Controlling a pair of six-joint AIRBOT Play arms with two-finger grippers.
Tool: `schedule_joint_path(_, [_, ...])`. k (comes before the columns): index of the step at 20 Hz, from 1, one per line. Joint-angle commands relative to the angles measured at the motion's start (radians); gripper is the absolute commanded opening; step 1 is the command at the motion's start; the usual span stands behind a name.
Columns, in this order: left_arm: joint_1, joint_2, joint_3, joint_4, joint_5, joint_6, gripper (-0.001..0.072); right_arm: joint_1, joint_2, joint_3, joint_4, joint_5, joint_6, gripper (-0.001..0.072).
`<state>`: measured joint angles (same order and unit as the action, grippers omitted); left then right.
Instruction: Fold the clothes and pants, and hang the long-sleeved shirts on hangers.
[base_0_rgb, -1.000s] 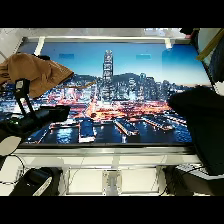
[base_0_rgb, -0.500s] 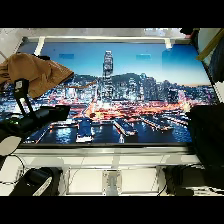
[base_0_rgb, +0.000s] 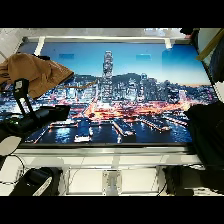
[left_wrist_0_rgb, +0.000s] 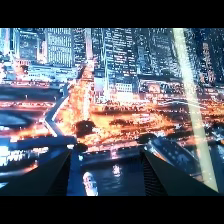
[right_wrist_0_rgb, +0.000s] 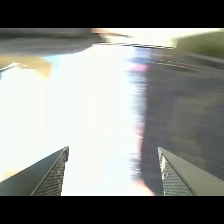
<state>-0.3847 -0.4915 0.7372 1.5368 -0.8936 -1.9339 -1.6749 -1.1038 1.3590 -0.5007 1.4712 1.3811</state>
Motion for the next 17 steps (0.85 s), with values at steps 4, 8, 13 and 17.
schedule_joint_path(4, [0.0,0.001,0.0,0.005,0.001,0.0,0.0483,0.724,0.098,0.029,0.015,-0.022,-0.309,0.0587])
schedule_joint_path(8, [0.0,0.001,0.0,0.003,0.0,0.0,0.0482,1.083,0.098,0.029,-0.368,0.077,-0.317,0.0054])
schedule_joint_path(13, [0.0,0.001,0.0,0.003,0.0,0.0,0.0482,1.279,0.099,0.029,-0.361,0.096,-0.317,0.0055])
schedule_joint_path(17, [0.0,0.001,0.0,0.001,-0.008,0.0,0.0483,1.311,0.099,0.029,-0.361,0.095,-0.317,0.0055])
